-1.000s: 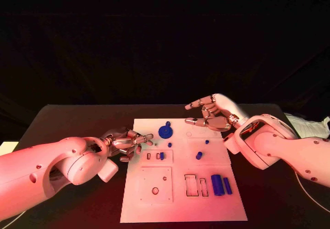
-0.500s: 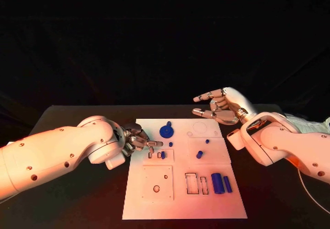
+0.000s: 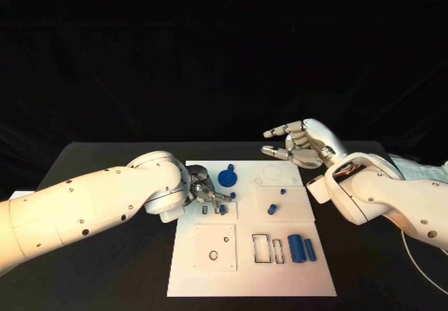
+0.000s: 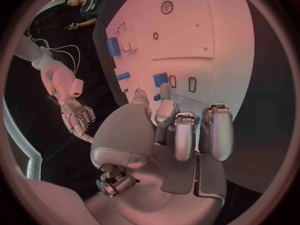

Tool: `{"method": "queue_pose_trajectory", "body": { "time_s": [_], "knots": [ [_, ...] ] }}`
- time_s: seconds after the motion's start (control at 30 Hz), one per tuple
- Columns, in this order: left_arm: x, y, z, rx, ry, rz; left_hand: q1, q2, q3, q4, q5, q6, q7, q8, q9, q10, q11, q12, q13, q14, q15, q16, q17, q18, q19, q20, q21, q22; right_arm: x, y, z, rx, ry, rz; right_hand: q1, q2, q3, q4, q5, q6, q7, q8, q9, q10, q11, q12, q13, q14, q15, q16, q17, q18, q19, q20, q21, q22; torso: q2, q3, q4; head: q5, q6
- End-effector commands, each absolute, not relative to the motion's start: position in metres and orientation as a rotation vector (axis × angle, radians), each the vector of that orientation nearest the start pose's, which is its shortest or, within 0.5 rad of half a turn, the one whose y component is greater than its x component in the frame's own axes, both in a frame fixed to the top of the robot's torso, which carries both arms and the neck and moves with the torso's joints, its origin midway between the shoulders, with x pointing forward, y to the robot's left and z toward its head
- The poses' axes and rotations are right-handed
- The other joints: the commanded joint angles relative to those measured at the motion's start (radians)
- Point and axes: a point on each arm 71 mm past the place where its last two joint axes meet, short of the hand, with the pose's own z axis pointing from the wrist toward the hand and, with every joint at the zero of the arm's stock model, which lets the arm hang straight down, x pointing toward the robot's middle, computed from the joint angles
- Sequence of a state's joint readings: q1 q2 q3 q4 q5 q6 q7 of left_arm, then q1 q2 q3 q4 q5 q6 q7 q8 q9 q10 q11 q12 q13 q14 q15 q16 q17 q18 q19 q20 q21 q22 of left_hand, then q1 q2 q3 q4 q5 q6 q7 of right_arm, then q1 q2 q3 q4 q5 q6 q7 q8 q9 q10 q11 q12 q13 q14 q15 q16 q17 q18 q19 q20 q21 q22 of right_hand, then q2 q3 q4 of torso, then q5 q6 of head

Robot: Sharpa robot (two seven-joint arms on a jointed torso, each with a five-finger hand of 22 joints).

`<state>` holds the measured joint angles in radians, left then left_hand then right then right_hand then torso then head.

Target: Assemble the parts on the task board

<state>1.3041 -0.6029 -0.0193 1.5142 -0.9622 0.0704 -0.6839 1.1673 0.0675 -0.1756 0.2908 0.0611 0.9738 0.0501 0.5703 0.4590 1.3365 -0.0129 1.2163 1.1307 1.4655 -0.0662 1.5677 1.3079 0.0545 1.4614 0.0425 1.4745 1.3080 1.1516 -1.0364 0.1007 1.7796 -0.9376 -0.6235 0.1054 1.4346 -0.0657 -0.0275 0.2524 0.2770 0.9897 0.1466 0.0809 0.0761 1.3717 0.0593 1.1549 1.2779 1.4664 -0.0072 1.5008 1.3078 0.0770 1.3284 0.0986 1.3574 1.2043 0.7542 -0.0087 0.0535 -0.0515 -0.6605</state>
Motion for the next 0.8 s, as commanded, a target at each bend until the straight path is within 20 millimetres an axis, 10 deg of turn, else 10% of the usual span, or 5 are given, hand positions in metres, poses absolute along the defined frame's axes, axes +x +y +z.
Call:
{"method": "queue_pose_trajectory", "body": {
  "time_s": [0.03, 0.8],
  "knots": [
    [0.4873, 0.1011, -0.1724, -0.118, 2.328, -0.405, 0.001, 0.012, -0.011, 0.0, 0.004, -0.008, 0.001, 0.012, 0.011, 0.005, -0.005, 0.007, 0.002, 0.105, -0.009, 0.003, 0.263, -0.015, 0.02, -0.005, 0.005, 0.083, 0.4466, -0.2299, -0.1168, 0.373, 1.344, 1.03, 0.003, -0.001, -0.004, -0.001, 0.006, 0.001, 0.0, 0.002, 0.0, -0.004, 0.0, -0.004, 0.0, 0.069, -0.005, -0.005, 0.116, 0.007, -0.006, 0.0, -0.005, -0.001, 0.002, -0.0007, -0.005, 0.004, -0.001],
    [0.4931, 0.095, -0.1746, -0.028, 2.371, -0.342, 0.031, 0.028, -0.027, -0.005, 0.013, -0.027, -0.006, 0.058, 0.075, 0.016, -0.011, 0.025, 0.023, 0.105, -0.014, 0.003, 0.263, -0.018, 0.026, -0.01, 0.012, 0.099, 0.4449, -0.2281, -0.1166, 0.368, 1.351, 1.028, 0.006, 0.001, -0.004, -0.002, 0.01, 0.001, -0.001, 0.002, 0.0, -0.003, -0.001, -0.002, 0.0, 0.069, -0.005, -0.006, 0.116, 0.007, -0.005, 0.0, -0.005, 0.0, 0.003, 0.0008, -0.0052, 0.004, -0.015]
  ]
}}
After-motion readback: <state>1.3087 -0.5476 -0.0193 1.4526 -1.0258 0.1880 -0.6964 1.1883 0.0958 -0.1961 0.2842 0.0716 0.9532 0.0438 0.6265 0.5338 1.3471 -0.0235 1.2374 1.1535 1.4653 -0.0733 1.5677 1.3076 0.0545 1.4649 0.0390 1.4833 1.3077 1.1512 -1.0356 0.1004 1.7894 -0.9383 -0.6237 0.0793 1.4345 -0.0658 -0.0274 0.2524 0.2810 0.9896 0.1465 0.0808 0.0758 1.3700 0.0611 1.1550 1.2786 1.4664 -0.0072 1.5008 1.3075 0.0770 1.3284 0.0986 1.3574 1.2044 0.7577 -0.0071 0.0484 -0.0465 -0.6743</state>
